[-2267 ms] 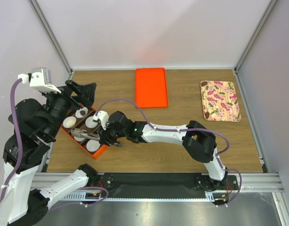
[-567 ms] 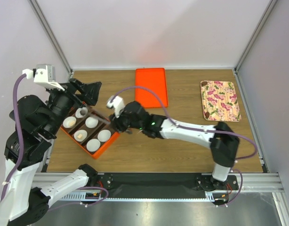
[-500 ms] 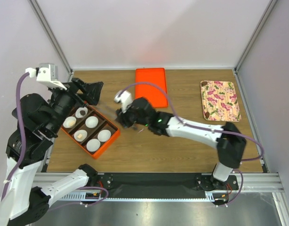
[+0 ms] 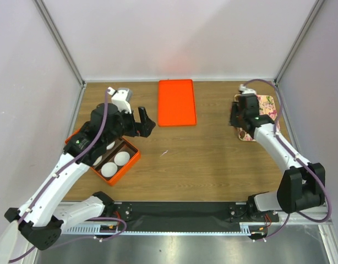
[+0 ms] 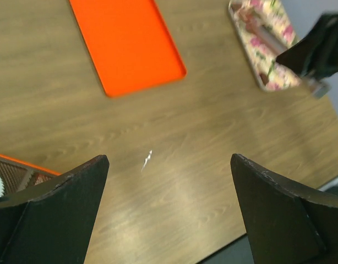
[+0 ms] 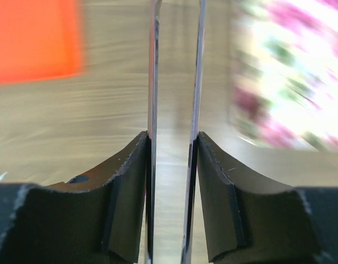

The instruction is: Pack the chocolate

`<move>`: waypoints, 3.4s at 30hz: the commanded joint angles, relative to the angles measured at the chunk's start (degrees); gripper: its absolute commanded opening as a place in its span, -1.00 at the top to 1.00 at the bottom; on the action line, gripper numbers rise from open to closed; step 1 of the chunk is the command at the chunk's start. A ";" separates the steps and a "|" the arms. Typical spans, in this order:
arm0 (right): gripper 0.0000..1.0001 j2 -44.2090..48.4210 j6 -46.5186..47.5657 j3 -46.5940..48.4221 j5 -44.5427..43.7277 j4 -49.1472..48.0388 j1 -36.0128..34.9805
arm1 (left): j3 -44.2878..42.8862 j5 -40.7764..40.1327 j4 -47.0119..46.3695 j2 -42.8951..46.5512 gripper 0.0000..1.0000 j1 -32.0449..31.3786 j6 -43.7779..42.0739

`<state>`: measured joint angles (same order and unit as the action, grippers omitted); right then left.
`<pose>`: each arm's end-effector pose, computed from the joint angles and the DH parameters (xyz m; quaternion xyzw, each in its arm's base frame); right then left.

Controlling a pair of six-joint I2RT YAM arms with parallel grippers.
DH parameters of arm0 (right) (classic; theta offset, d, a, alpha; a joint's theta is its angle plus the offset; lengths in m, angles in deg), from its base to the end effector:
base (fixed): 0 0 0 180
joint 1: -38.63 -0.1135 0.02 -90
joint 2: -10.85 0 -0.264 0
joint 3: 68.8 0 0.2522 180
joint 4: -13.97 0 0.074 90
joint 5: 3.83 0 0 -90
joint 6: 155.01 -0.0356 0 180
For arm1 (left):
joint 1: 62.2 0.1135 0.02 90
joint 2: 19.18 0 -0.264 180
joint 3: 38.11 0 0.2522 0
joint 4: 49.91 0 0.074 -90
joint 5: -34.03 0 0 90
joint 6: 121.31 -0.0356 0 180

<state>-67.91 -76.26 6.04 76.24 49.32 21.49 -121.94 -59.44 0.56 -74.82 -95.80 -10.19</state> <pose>0.2929 0.0839 0.2862 -0.0092 0.9009 0.0288 0.4329 0.1633 -0.1059 0.4090 0.0734 0.8269 -0.2336 0.5062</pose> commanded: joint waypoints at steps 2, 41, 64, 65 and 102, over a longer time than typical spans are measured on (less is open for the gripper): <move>0.13 4.04 -2.82 1.06 -3.78 11.98 7.64 | 1.94 3.02 -4.36 1.49 -1.00 0.38 1.29; 0.01 -30.57 1.58 18.81 5.72 -12.35 18.20 | 0.54 1.00 -3.66 -0.35 -1.00 0.38 -2.23; 0.23 -22.84 1.05 16.88 5.01 -7.79 19.26 | -1.13 0.39 -1.99 1.76 -1.00 0.47 -2.14; 0.24 -22.58 1.22 17.05 5.01 -7.70 19.34 | -1.22 0.30 -1.82 1.76 -0.99 0.47 -2.14; 0.04 -28.73 0.53 19.17 11.58 -6.55 20.49 | -2.10 -0.49 -2.08 0.35 -0.99 0.38 -2.84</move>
<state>-96.74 -74.53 23.22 85.11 44.94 41.88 -122.51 -59.44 -0.45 -74.38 -95.76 -12.33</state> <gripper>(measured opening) 0.489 0.996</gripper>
